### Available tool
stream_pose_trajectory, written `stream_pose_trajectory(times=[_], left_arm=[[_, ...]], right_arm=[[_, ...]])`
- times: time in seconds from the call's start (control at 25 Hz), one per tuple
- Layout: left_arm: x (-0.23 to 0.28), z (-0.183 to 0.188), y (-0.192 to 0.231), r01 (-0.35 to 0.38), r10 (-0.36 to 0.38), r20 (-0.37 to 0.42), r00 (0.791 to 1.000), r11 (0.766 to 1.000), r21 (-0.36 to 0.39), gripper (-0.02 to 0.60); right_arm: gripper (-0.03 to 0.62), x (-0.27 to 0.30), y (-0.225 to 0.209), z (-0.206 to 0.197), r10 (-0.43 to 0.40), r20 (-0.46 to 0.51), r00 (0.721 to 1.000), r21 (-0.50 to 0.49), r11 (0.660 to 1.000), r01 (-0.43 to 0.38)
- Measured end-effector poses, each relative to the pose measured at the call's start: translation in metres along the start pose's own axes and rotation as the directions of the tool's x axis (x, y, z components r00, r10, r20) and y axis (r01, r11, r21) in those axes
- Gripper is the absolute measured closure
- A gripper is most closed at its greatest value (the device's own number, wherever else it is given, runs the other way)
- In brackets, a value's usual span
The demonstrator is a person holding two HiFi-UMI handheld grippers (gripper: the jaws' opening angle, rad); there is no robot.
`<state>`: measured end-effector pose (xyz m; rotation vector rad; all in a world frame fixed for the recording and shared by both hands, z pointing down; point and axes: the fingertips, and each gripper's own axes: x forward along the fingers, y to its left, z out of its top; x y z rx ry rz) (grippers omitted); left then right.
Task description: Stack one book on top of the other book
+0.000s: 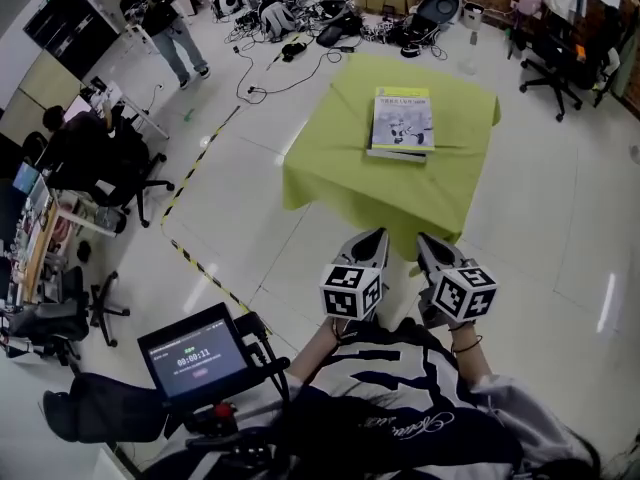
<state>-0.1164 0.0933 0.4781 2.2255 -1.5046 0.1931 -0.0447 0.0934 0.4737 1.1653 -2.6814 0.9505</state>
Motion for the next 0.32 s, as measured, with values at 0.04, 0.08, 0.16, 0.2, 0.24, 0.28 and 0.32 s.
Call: stream_pose_trajectory(times=[0.04, 0.08, 0.16, 0.2, 0.24, 0.28, 0.32], left_arm=[[-0.001, -0.001, 0.003, 0.003, -0.003, -0.001, 1.000, 1.000, -0.001, 0.578], [-0.002, -0.002, 0.006, 0.005, -0.005, -0.002, 1.000, 1.000, -0.002, 0.578], [-0.004, -0.003, 0.012, 0.008, -0.008, -0.003, 1.000, 1.000, -0.004, 0.578], [-0.005, -0.004, 0.014, 0.008, -0.008, -0.004, 1.000, 1.000, -0.004, 0.578], [-0.006, -0.005, 0.017, 0.009, -0.009, -0.006, 1.000, 1.000, -0.003, 0.578], [-0.007, -0.006, 0.019, 0.009, -0.009, -0.009, 1.000, 1.000, -0.002, 0.578], [-0.008, -0.008, 0.021, 0.009, -0.009, -0.011, 1.000, 1.000, 0.000, 0.578]], right_arm=[[0.605, 0.002, 0.001, -0.002, -0.003, -0.001, 1.000, 0.002, 1.000, 0.003], [0.605, 0.005, 0.003, -0.004, -0.005, -0.003, 1.000, 0.004, 1.000, 0.005], [0.605, 0.010, 0.007, -0.007, -0.005, -0.005, 1.000, 0.005, 1.000, 0.005], [0.605, 0.012, 0.009, -0.008, -0.003, -0.005, 1.000, 0.005, 1.000, 0.004], [0.605, 0.014, 0.011, -0.009, -0.002, -0.006, 1.000, 0.004, 1.000, 0.002], [0.605, 0.016, 0.012, -0.010, -0.002, -0.007, 1.000, 0.004, 1.000, 0.002], [0.605, 0.018, 0.014, -0.011, -0.001, -0.008, 1.000, 0.004, 1.000, 0.001]])
